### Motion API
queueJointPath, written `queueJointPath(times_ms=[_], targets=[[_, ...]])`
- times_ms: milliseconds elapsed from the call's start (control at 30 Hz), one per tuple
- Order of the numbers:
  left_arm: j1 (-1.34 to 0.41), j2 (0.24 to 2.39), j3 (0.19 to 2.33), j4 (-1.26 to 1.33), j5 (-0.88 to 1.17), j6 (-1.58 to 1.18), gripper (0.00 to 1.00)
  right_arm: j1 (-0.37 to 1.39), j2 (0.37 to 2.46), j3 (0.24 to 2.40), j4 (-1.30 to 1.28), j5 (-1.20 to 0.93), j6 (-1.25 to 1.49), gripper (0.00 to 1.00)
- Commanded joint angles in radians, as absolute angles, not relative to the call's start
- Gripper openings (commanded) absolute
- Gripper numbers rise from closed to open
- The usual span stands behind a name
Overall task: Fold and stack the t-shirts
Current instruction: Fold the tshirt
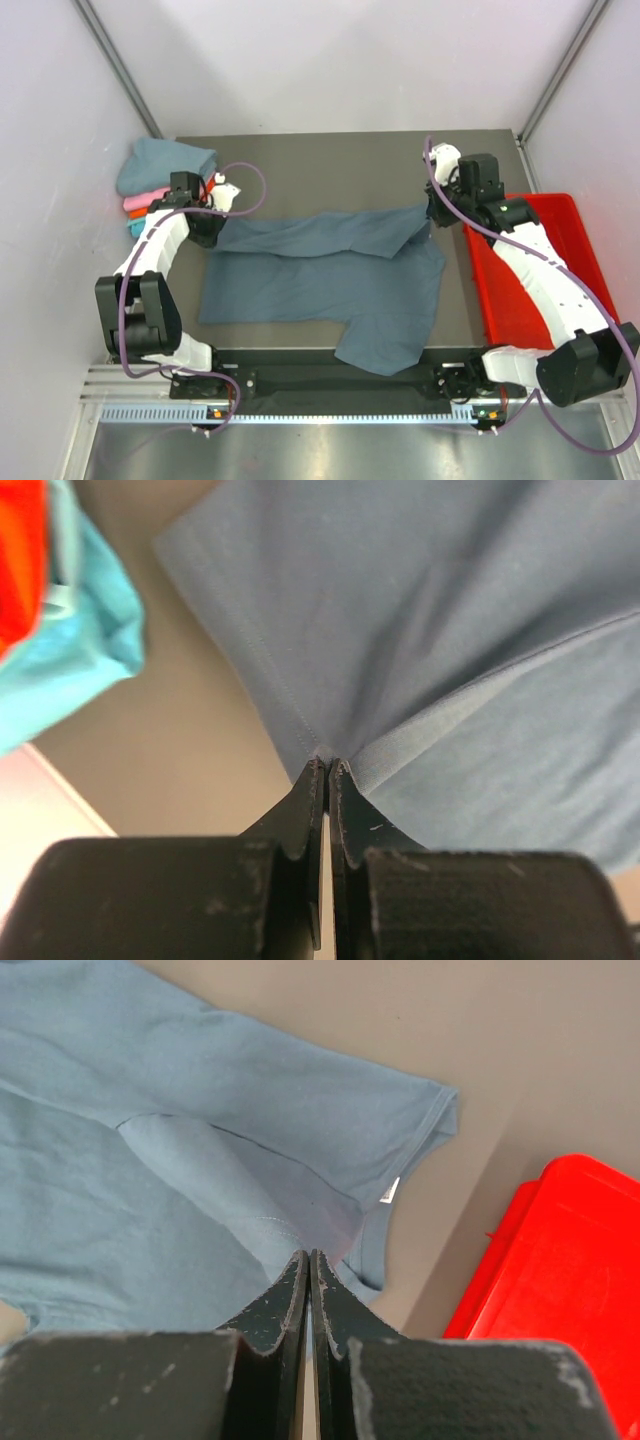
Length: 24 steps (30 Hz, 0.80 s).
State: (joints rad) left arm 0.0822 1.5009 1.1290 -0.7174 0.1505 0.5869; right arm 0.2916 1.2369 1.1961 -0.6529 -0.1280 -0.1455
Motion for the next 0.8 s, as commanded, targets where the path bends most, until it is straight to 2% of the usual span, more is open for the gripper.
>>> queueJointPath(times_ms=[0, 167, 200, 233, 300, 333, 367, 433, 467, 500, 600, 767], targets=[[0.086, 1.514, 1.163, -0.784, 0.21, 0.592, 0.0, 0.296, 1.204, 1.197, -0.65, -0.141, -0.146, 0.0], [0.086, 1.52, 1.161, -0.819, 0.212, 0.583, 0.0, 0.296, 1.21, 1.183, -0.67, -0.163, -0.149, 0.0], [0.087, 1.519, 1.163, -0.821, 0.207, 0.578, 0.02, 0.296, 1.21, 1.181, -0.676, -0.164, -0.153, 0.0], [0.087, 1.519, 1.164, -0.819, 0.195, 0.568, 0.11, 0.296, 1.209, 1.18, -0.68, -0.164, -0.156, 0.0], [0.087, 1.506, 1.18, -0.827, 0.169, 0.54, 0.18, 0.296, 1.201, 1.181, -0.68, -0.16, -0.156, 0.01], [0.087, 1.497, 1.187, -0.827, 0.161, 0.526, 0.24, 0.296, 1.201, 1.183, -0.683, -0.158, -0.156, 0.07], [0.087, 1.476, 1.198, -0.825, 0.161, 0.502, 0.35, 0.296, 1.2, 1.189, -0.686, -0.16, -0.16, 0.18], [0.087, 1.457, 1.244, -0.818, 0.163, 0.479, 0.41, 0.296, 1.201, 1.201, -0.692, -0.155, -0.172, 0.48], [0.087, 1.447, 1.261, -0.81, 0.161, 0.456, 0.49, 0.295, 1.2, 1.207, -0.69, -0.146, -0.179, 0.53], [0.087, 1.445, 1.293, -0.804, 0.164, 0.448, 0.53, 0.296, 1.201, 1.213, -0.68, -0.128, -0.184, 0.6], [0.087, 1.465, 1.316, -0.741, 0.16, 0.428, 0.6, 0.296, 1.248, 1.256, -0.648, -0.123, -0.192, 0.66], [0.087, 1.674, 1.406, -0.768, 0.111, 0.381, 0.6, 0.285, 1.39, 1.362, -0.617, -0.167, -0.158, 0.67]])
